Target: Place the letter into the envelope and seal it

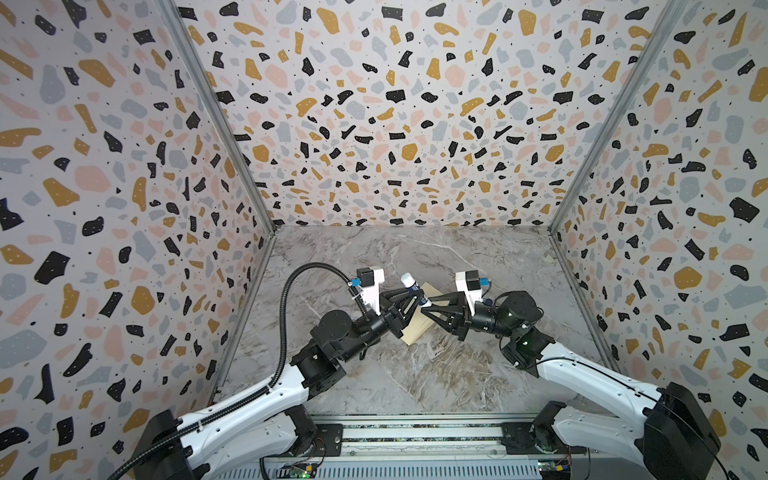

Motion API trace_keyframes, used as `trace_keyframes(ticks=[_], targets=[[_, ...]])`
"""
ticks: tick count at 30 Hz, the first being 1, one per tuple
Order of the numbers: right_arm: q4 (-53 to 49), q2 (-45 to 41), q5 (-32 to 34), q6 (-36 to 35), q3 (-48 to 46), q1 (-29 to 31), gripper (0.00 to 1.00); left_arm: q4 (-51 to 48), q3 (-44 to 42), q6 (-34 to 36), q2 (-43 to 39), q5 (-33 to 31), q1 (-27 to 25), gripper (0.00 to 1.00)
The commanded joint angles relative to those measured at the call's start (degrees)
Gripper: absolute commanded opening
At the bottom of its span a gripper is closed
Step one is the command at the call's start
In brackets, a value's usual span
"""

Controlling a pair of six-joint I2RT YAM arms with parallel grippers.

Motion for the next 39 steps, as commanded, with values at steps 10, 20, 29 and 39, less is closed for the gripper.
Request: trace_keyframes(ticks=[10, 20, 29, 39], targets=[[-3.1, -7.9, 47.1, -33.0, -2.6, 15.7, 0.7, 4.7, 0.4, -5.3, -0.5, -6.6, -0.1, 0.0], [12.3, -4.3, 63.1, -51.0, -5.0, 24.5, 0.66, 4.7, 0.6, -5.6, -0.3, -6.5, -0.2, 0.0], [14.6, -0.7, 63.3, -52.4, -3.5, 26.2, 0.52, 4.6, 0.7, -5.6, 0.1, -6.4, -0.2, 0.0], [15.9, 0.8, 63.2, -52.3, -2.4, 26.9, 0.42, 4.7, 0.4, -5.8, 0.1, -6.3, -0.1, 0.0]])
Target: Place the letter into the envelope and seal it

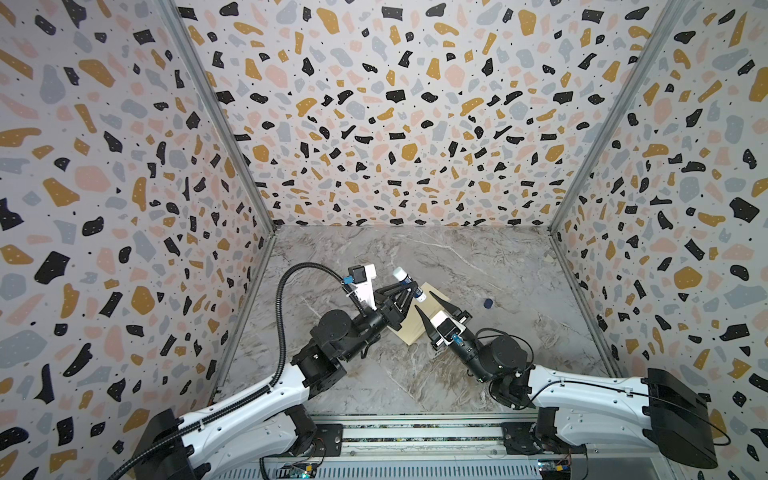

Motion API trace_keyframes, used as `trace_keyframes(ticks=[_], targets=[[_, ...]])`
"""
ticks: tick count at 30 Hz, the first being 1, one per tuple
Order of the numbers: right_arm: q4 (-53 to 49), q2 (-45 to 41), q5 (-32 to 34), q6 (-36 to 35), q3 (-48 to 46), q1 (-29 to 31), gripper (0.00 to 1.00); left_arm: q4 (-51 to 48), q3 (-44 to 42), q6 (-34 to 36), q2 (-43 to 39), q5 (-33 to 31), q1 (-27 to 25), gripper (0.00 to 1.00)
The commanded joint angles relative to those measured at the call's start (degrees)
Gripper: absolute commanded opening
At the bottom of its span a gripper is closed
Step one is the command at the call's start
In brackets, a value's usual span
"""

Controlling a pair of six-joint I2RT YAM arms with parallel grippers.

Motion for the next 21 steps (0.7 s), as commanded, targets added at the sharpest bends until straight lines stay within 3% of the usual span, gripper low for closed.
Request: trace_keyframes(ticks=[1, 15, 21], targets=[[2.3, 0.1, 0.8, -0.1, 3.0, 0.4, 0.4, 3.5, 0.4, -0.3, -0.2, -0.3, -0.1, 0.0], [1.1, 1.8, 1.2, 0.5, 4.3, 0.4, 0.32, 3.6, 0.2, -0.6, -0.5, 0.4, -0.1, 0.0], [0.5, 1.9, 0.6, 0.9, 4.6, 0.5, 0.18, 3.6, 0.1, -0.6, -0.5, 0.6, -0.1, 0.0]])
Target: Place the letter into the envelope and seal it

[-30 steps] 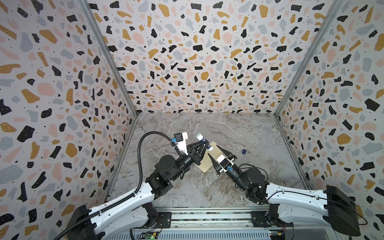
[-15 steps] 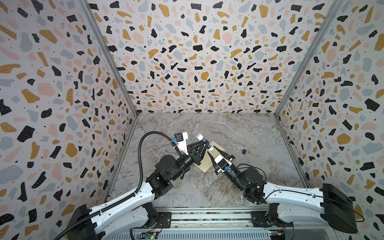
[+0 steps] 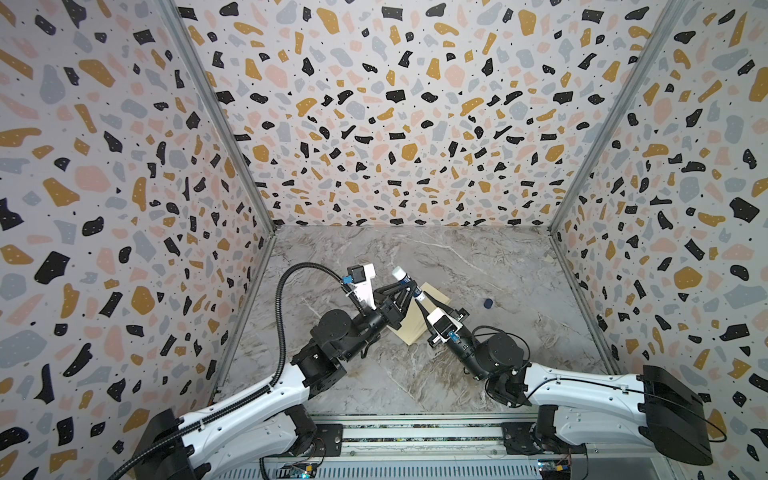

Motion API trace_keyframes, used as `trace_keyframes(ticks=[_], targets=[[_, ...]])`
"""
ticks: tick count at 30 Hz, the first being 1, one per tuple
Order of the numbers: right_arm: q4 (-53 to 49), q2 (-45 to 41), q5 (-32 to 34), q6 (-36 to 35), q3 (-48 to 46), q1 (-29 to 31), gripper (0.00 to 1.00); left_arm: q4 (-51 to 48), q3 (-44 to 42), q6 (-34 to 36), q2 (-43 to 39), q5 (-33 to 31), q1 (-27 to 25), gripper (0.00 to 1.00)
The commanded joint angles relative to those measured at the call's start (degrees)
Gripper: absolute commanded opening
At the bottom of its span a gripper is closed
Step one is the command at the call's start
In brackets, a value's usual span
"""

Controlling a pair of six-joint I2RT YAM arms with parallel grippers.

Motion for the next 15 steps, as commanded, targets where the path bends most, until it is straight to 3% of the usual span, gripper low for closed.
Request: trace_keyframes(ticks=[1, 6, 10, 15], targets=[[0.0, 0.0, -0.2, 1.4, 2.7, 0.3, 0.15, 3.8, 0.2, 0.2, -0.5, 0.9, -0.1, 0.0], [-2.5, -1.4, -3.7, 5.4, 2.7, -0.5, 0.12, 3.8, 0.0, 0.4, -0.4, 1.3, -0.1, 0.0], [-8.2, -3.8, -10.7, 11.9, 3.4, -3.6, 0.12, 4.0, 0.1, 0.7, -0.5, 2.1, -0.2, 0.0], [-14.5, -6.9, -27.4, 24.9, 4.2, -11.5, 0.12, 5.9, 0.1, 1.4, -0.5, 4.2, -0.1, 0.0]])
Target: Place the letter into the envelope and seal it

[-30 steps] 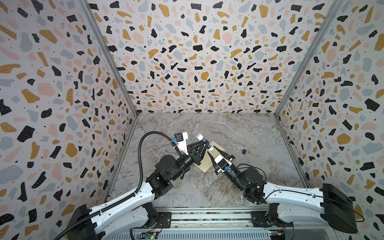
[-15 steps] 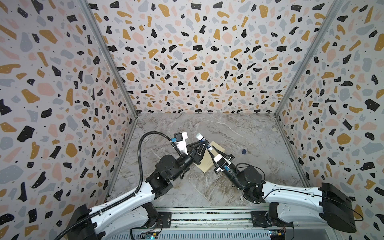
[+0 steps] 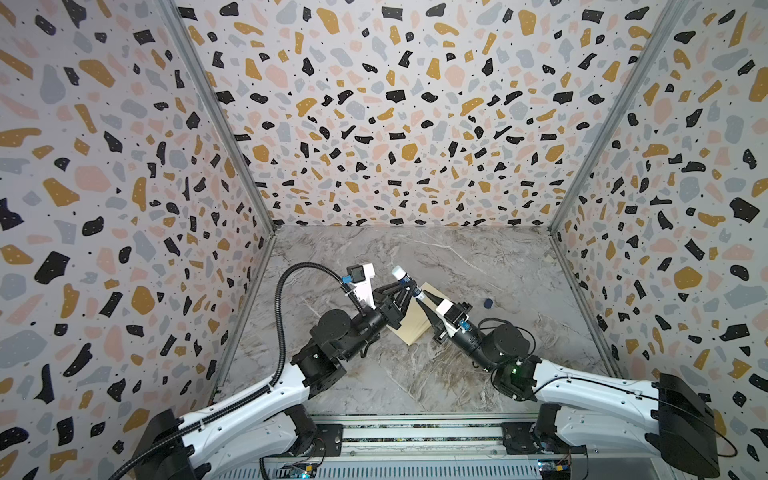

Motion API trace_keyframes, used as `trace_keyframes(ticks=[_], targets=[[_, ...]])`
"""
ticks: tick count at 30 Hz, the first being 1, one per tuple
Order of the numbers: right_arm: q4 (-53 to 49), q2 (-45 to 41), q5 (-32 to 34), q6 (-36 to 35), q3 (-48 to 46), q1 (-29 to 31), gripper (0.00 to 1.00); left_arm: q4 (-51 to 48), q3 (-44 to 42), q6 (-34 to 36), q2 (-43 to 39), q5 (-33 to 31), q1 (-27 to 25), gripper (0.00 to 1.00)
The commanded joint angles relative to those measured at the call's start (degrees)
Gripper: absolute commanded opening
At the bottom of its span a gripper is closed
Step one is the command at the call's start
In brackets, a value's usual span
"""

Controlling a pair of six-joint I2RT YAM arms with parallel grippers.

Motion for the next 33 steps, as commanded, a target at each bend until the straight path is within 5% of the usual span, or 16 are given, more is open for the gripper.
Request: trace_keyframes(ticks=[1, 6, 11, 17, 22, 27, 33], targets=[[-5.4, -2.4, -15.6, 13.6, 3.3, -5.3, 0.12, 5.7, 0.0, 1.3, -0.5, 4.2, -0.3, 0.0], [-6.0, -2.0, -33.4, 26.1, 4.3, -12.8, 0.13, 7.4, -0.5, 2.4, -0.5, 6.2, -0.3, 0.0], [-5.4, 1.0, -43.9, 35.0, 5.9, -16.4, 0.14, 9.3, -1.0, 2.1, -0.4, 7.4, -0.3, 0.0], [-3.5, 2.6, -44.6, 37.8, 5.8, -17.4, 0.18, 8.8, -1.1, 2.0, -0.7, 7.0, -0.3, 0.0], [-6.7, -0.7, -34.0, 30.6, 4.9, -16.1, 0.35, 6.7, -0.7, 1.8, -1.0, 4.6, -0.3, 0.0], [-5.4, -6.2, -7.3, 8.6, 0.8, -5.2, 0.63, 5.4, -0.1, 1.5, -0.9, 3.0, -0.3, 0.0], [3.6, -3.8, 12.2, -12.8, -1.6, 5.5, 0.68, 5.4, 0.0, 1.2, -0.8, 2.9, -0.3, 0.0]])
